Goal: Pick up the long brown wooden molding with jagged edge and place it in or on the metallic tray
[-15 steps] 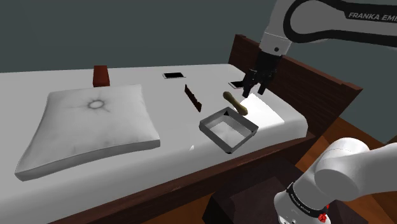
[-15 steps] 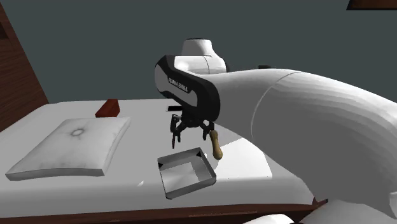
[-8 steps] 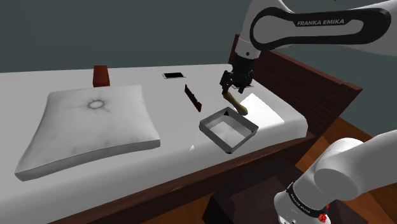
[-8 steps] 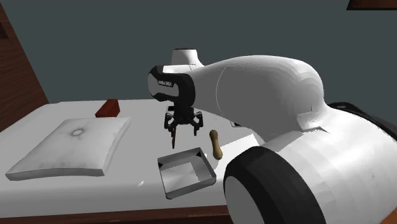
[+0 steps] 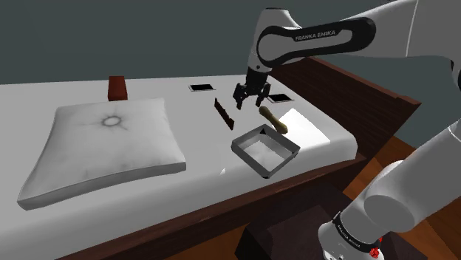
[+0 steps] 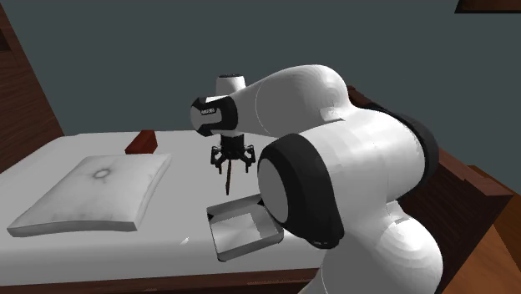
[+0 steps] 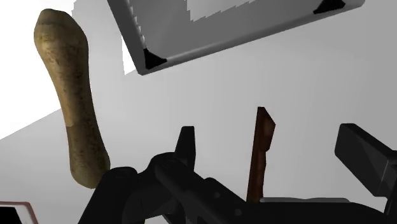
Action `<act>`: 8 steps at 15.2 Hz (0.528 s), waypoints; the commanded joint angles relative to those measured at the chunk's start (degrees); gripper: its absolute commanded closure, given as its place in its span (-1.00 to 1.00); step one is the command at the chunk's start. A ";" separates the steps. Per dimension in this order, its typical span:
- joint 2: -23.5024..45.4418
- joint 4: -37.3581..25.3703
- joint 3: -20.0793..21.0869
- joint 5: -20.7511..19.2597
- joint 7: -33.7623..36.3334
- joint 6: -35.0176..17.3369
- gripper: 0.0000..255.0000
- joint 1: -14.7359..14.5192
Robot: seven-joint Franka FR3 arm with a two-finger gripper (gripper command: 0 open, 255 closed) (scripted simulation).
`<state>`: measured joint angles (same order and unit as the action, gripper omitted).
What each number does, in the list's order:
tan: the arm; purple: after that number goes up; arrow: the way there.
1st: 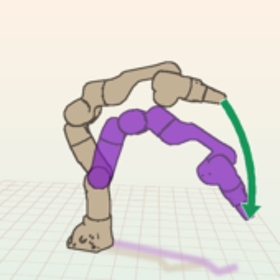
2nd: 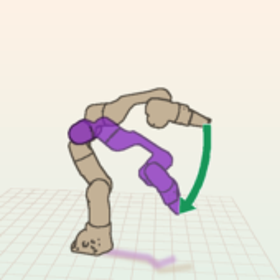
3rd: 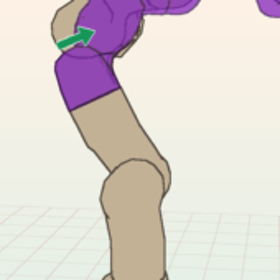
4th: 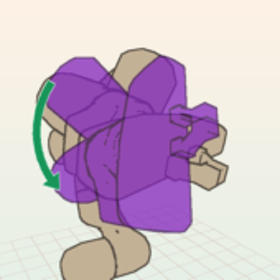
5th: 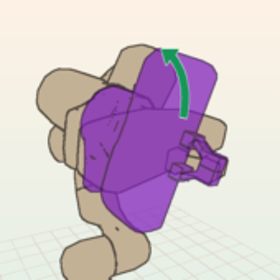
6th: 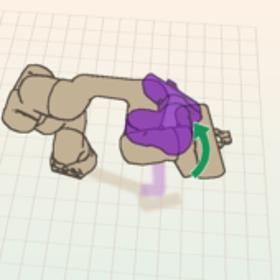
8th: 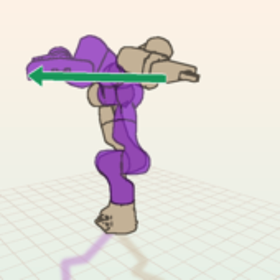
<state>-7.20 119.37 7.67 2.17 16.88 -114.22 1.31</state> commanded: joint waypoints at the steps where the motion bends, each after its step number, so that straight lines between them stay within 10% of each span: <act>1: 4.67 -3.58 0.33 -1.12 1.38 -1.41 -1.00 0.05; 8: 20.15 -17.85 0.22 -5.25 5.55 -3.44 -1.00 -0.54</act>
<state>10.60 103.20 8.01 -2.48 21.93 -116.90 0.84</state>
